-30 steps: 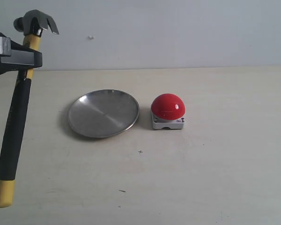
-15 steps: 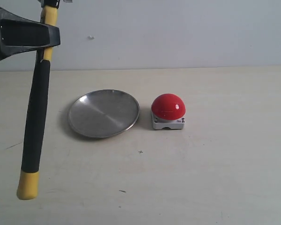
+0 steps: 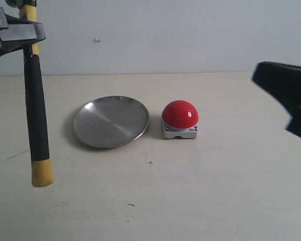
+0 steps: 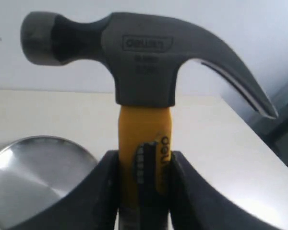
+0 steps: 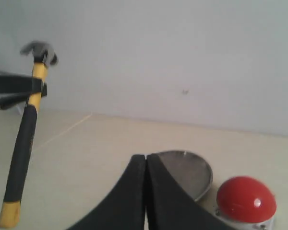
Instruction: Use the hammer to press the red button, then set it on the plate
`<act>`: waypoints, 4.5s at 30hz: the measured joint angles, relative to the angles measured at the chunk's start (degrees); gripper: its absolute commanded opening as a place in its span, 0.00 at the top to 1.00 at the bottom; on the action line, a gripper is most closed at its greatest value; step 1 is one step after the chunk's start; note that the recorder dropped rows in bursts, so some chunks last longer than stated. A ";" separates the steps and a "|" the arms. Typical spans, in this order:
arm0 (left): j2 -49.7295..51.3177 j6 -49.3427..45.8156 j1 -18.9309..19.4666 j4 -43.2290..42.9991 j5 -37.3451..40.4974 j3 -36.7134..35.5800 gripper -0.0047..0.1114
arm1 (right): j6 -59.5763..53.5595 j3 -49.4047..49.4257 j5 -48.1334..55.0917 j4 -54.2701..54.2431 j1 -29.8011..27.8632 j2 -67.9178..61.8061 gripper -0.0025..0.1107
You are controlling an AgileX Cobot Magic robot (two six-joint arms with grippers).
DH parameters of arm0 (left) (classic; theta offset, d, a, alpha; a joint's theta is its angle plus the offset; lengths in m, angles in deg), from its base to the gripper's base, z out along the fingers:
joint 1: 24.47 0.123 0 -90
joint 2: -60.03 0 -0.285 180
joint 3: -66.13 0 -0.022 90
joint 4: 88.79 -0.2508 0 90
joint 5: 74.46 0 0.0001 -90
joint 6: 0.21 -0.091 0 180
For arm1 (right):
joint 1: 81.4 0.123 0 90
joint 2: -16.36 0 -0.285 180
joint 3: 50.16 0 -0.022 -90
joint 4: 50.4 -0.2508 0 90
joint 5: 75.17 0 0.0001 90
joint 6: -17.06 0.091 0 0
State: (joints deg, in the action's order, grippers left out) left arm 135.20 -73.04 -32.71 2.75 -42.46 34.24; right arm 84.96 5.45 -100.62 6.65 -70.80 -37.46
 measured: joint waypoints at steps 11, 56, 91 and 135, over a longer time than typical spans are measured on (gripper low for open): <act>0.00 -8.82 0.00 5.52 -4.85 -3.07 0.96 | 5.44 -12.61 -10.38 6.91 9.40 -37.06 0.97; 5.10 -17.52 0.00 6.16 3.54 -3.67 0.96 | -20.67 -34.13 -17.60 -32.15 29.87 -63.44 0.37; 5.10 -17.52 0.00 6.16 3.69 -3.67 0.96 | -28.87 -41.29 0.52 -43.89 38.00 -64.14 0.52; 4.87 -17.74 0.00 7.44 3.85 -3.48 0.39 | -28.06 -41.53 3.58 -44.51 38.00 -64.92 0.98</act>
State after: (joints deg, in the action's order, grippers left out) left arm 140.07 -90.78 -32.71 10.19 -38.61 30.76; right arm 56.90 -36.08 -97.05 -37.86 -32.80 -102.39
